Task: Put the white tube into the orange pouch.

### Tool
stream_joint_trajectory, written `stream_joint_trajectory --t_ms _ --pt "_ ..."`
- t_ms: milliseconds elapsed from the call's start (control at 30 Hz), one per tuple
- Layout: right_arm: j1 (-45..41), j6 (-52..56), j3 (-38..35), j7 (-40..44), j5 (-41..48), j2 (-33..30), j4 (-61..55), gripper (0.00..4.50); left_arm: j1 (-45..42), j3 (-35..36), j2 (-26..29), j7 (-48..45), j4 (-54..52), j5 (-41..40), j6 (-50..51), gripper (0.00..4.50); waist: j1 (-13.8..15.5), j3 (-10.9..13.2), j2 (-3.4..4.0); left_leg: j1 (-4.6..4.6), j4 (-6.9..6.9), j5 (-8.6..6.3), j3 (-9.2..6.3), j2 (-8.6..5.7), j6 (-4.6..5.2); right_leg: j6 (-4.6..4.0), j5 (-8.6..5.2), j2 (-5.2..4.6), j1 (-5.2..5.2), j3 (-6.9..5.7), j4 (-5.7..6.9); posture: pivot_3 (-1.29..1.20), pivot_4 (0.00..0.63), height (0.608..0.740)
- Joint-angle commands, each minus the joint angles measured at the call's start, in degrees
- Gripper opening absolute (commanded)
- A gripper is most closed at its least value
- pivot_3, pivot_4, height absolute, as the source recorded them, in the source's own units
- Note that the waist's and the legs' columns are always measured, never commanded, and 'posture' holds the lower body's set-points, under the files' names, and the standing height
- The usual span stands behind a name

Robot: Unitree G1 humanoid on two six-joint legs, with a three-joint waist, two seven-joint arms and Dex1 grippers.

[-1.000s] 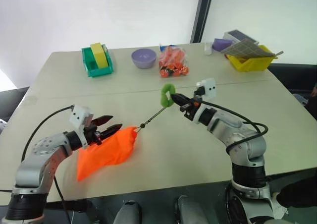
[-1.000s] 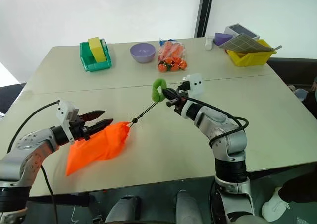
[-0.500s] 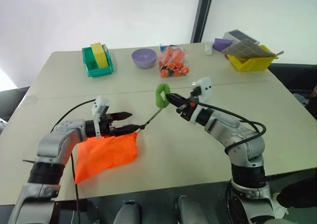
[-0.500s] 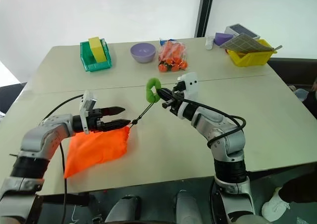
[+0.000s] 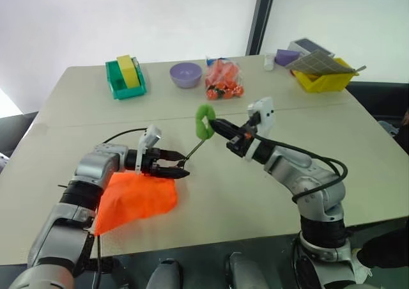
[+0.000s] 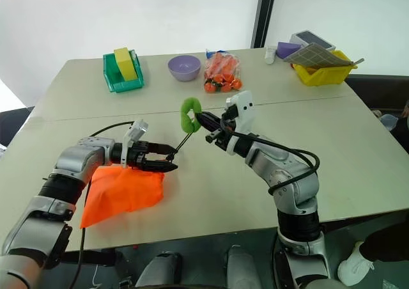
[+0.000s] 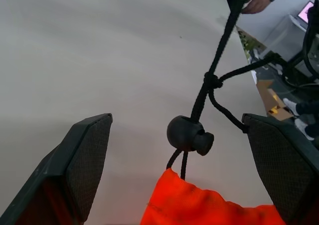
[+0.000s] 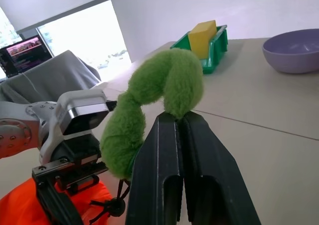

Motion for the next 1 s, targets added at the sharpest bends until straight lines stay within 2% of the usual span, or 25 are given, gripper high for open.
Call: stream_joint_trajectory --t_ms 33,133,367,967,1000 --pt "-0.28 -0.54 -0.08 -0.47 1.39 -0.41 -3.34 0.0 -1.6 0.11 -0.03 -1.85 0.41 1.04 -1.27 4.45 0.01 0.0 0.0 0.0 0.0 0.0 0.0 0.0 0.0 0.01 0.0 0.0 0.0 0.0 0.0 0.0 0.15 0.74" --pt "-0.15 -0.61 -0.02 -0.68 1.43 -0.62 -3.32 0.0 -1.87 0.46 -0.15 -2.33 0.8 1.5 -1.32 3.72 0.02 0.0 0.0 0.0 0.0 0.0 0.0 0.0 0.0 0.03 0.02 0.0 0.0 0.0 0.0 0.0 0.15 0.74" --pt "-0.27 -0.98 0.24 -0.93 1.57 -0.98 -2.88 0.0 -1.67 1.11 0.2 -3.15 0.42 1.81 -0.63 0.31 0.02 0.0 0.0 0.0 0.0 0.0 0.0 0.0 0.0 0.05 0.02 0.0 0.0 0.0 0.02 0.0 0.15 0.74" --pt "-0.79 -3.41 0.04 -2.83 -0.32 -1.05 0.05 0.0 6.75 4.42 1.01 3.5 -10.0 1.2 -2.92 0.25 0.06 0.0 0.0 0.02 0.01 0.0 -0.01 0.0 0.01 0.04 0.02 -0.01 0.0 0.0 0.05 0.0 0.15 0.74" --pt "-0.89 -3.47 0.11 -2.73 -0.2 -0.99 0.11 0.0 7.0 4.84 0.85 4.07 -10.42 0.72 -2.24 0.75 0.06 0.0 0.0 0.02 0.01 0.0 -0.02 0.0 0.01 0.05 0.02 -0.01 0.0 0.0 0.06 0.0 0.15 0.74"
